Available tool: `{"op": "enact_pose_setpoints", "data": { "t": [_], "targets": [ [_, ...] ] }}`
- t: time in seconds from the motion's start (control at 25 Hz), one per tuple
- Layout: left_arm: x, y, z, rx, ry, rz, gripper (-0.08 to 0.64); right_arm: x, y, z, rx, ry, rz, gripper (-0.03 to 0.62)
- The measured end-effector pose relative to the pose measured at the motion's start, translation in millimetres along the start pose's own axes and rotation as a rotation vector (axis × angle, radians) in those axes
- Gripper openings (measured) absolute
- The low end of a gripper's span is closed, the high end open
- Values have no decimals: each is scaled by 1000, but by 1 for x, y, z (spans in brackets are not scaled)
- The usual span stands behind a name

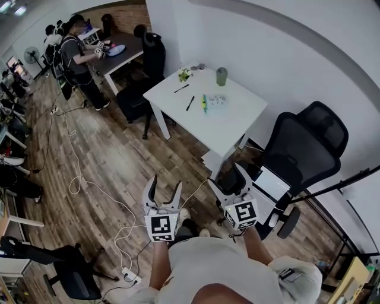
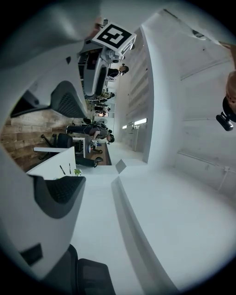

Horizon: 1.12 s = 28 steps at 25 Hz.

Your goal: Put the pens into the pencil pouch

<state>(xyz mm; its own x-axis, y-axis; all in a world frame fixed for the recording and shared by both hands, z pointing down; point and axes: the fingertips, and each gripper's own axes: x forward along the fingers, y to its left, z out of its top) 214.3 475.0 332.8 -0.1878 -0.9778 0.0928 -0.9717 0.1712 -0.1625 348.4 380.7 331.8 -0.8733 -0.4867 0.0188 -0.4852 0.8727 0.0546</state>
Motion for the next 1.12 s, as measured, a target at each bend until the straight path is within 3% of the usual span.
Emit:
{"op": "enact_pose_setpoints", "data": {
  "t": [0.48,1.12],
  "targets": [
    [64,46,0,3,-13,-18,319,75,-16,1,-18,18,-11,388],
    [132,142,-10,-1,-40,-91,318,177,-4,2,-48,48,-104,388]
  ]
}}
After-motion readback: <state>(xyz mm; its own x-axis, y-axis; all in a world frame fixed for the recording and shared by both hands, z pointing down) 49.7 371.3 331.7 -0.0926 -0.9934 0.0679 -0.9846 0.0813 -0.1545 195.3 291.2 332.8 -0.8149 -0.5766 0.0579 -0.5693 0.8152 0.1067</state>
